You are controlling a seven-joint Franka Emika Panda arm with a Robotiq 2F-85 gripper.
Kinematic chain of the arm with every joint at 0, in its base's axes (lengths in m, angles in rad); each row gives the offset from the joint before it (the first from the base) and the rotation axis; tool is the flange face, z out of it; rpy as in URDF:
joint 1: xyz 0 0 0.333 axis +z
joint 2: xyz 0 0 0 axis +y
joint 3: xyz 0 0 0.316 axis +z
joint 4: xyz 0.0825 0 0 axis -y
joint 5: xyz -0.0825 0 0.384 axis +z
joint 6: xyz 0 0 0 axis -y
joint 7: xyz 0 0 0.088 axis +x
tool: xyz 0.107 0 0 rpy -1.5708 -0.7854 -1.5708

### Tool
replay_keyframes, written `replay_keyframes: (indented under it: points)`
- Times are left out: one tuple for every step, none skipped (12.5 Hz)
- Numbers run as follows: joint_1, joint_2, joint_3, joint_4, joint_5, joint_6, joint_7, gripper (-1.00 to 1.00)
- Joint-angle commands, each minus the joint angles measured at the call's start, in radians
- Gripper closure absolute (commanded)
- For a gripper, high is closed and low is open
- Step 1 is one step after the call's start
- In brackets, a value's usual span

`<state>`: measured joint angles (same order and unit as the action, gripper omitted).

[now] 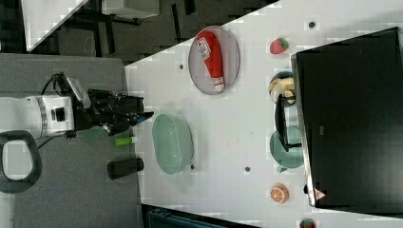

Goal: Drag strainer left to right.

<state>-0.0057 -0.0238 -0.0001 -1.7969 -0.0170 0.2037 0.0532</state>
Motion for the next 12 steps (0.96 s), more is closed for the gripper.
replay_keyframes:
  points:
    - [-0.012, -0.458, -0.038, -0.240, -0.009, -0.202, 0.099, -0.59]
    - [-0.013, -0.458, -0.039, -0.241, -0.010, -0.203, 0.103, -0.81]
    - [-0.013, -0.458, -0.041, -0.241, -0.007, -0.203, 0.103, -1.00]
    - [-0.007, -0.455, -0.033, -0.241, 0.009, -0.196, 0.103, -1.00]
    - [0.005, -0.450, -0.017, -0.242, 0.035, -0.196, 0.103, -1.00]
    - [0.020, -0.440, 0.010, -0.242, 0.067, -0.195, 0.103, -1.00]
    - [0.034, -0.425, 0.045, -0.244, 0.089, -0.193, 0.111, -1.00]
    - [0.045, -0.405, 0.087, -0.245, 0.097, -0.181, 0.144, -1.00]
    - [0.051, -0.382, 0.134, -0.245, 0.097, -0.162, 0.205, -1.00]
    - [0.054, -0.355, 0.186, -0.245, 0.097, -0.137, 0.287, -1.00]
    - [0.055, -0.327, 0.240, -0.246, 0.097, -0.104, 0.373, -1.00]
    - [0.056, -0.293, 0.295, -0.247, 0.096, -0.064, 0.465, -1.00]
